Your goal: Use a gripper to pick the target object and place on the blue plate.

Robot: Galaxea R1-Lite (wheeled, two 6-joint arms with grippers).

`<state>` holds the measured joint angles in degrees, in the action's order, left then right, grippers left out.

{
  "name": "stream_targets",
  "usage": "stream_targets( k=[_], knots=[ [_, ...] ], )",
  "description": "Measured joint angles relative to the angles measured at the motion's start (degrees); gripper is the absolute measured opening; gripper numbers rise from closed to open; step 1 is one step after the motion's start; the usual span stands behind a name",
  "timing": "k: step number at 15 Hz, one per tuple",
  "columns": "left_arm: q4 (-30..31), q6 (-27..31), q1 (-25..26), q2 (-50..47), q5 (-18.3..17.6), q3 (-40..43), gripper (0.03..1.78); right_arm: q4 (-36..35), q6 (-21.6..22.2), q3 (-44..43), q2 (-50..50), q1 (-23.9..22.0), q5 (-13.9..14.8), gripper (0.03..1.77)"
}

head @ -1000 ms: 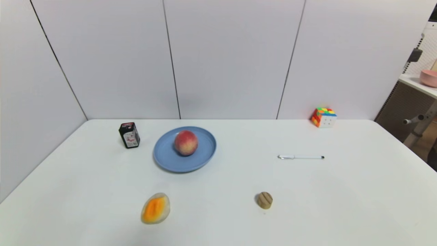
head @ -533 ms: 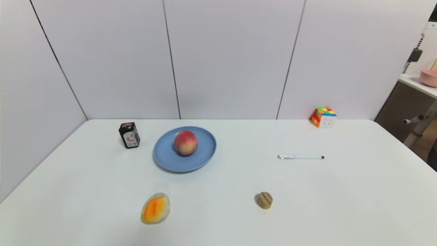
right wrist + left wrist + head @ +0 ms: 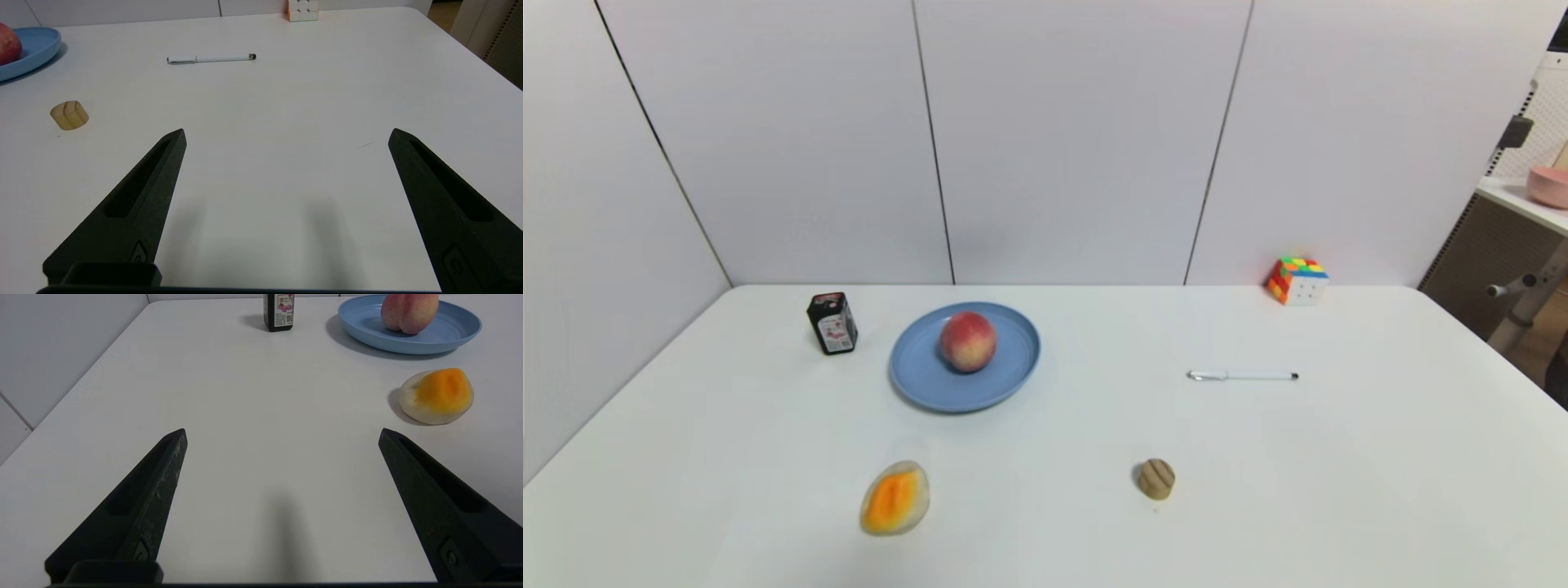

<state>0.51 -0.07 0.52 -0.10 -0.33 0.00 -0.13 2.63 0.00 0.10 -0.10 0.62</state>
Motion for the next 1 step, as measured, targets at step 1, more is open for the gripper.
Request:
stream_targets(
  k=[1],
  knots=[
    [0.0,0.0,0.0,0.0,0.0,0.0,1.69,0.0,0.0,0.0,0.0,0.0,0.0,1.71]
  ],
)
